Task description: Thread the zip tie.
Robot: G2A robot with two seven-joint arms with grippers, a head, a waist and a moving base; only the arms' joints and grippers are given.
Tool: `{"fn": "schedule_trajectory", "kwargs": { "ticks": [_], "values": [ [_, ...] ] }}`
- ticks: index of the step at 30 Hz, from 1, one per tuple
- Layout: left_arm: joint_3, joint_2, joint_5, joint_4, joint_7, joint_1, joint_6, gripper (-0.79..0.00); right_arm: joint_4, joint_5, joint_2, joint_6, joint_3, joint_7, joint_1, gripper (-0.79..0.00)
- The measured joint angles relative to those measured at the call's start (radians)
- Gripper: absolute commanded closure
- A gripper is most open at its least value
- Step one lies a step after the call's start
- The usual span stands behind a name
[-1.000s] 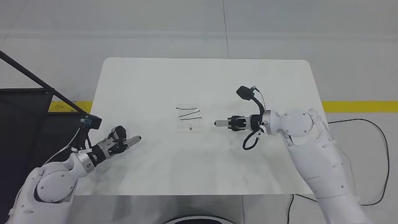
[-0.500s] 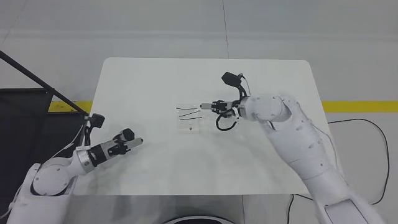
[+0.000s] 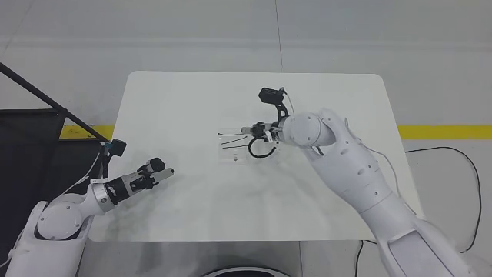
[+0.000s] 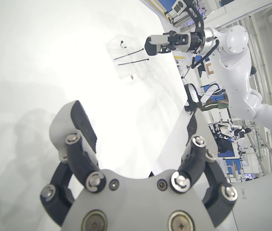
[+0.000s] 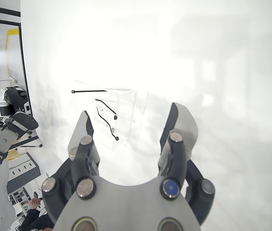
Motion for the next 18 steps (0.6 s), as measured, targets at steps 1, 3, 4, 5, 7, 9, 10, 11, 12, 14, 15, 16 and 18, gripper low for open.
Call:
{"fn": "schedule_trajectory", "kwargs": {
  "ticks": [1,3,4,5,7,9,10,11,12,14,15,16,18],
  "values": [
    [0.0,0.0,0.0,0.0,0.0,0.0,0.0,-0.785,0.005,0.0,-0.002,-0.002,-0.003,0.0,0.002,-0.499],
    [0.0,0.0,0.0,0.0,0.0,0.0,0.0,-0.785,0.017,-0.001,-0.007,-0.006,-0.008,0.001,0.006,-0.44],
    [0.0,0.0,0.0,0.0,0.0,0.0,0.0,-0.785,0.021,-0.002,-0.009,-0.007,-0.01,0.001,0.008,-0.428],
    [0.0,0.0,0.0,0.0,0.0,0.0,0.0,-0.785,0.026,-0.003,-0.012,-0.009,-0.013,0.002,0.01,-0.428],
    [0.0,0.0,0.0,0.0,0.0,0.0,0.0,-0.785,0.03,-0.004,-0.015,-0.014,-0.016,0.005,0.012,-0.397],
    [0.0,0.0,0.0,0.0,0.0,0.0,0.0,-0.785,0.032,-0.008,-0.019,-0.019,-0.019,0.008,0.014,-0.391],
    [0.0,0.0,0.0,0.0,0.0,0.0,0.0,-0.785,0.031,-0.01,-0.02,-0.02,-0.02,0.008,0.014,-0.397],
    [0.0,0.0,0.0,0.0,0.0,0.0,0.0,-0.785,0.029,-0.015,-0.021,-0.02,-0.022,0.008,0.014,-0.391],
    [0.0,0.0,0.0,0.0,0.0,0.0,0.0,-0.785,0.027,-0.019,-0.023,-0.019,-0.024,0.008,0.014,-0.376],
    [0.0,0.0,0.0,0.0,0.0,0.0,0.0,-0.785,0.022,-0.029,-0.026,-0.017,-0.029,0.008,0.014,-0.363],
    [0.0,0.0,0.0,0.0,0.0,0.0,0.0,-0.785,0.02,-0.033,-0.027,-0.016,-0.031,0.009,0.013,-0.351],
    [0.0,0.0,0.0,0.0,0.0,0.0,0.0,-0.785,0.018,-0.037,-0.028,-0.015,-0.032,0.009,0.013,-0.326],
    [0.0,0.0,0.0,0.0,0.0,0.0,0.0,-0.785,0.014,-0.047,-0.03,-0.014,-0.035,0.01,0.013,-0.274]
  ]
}}
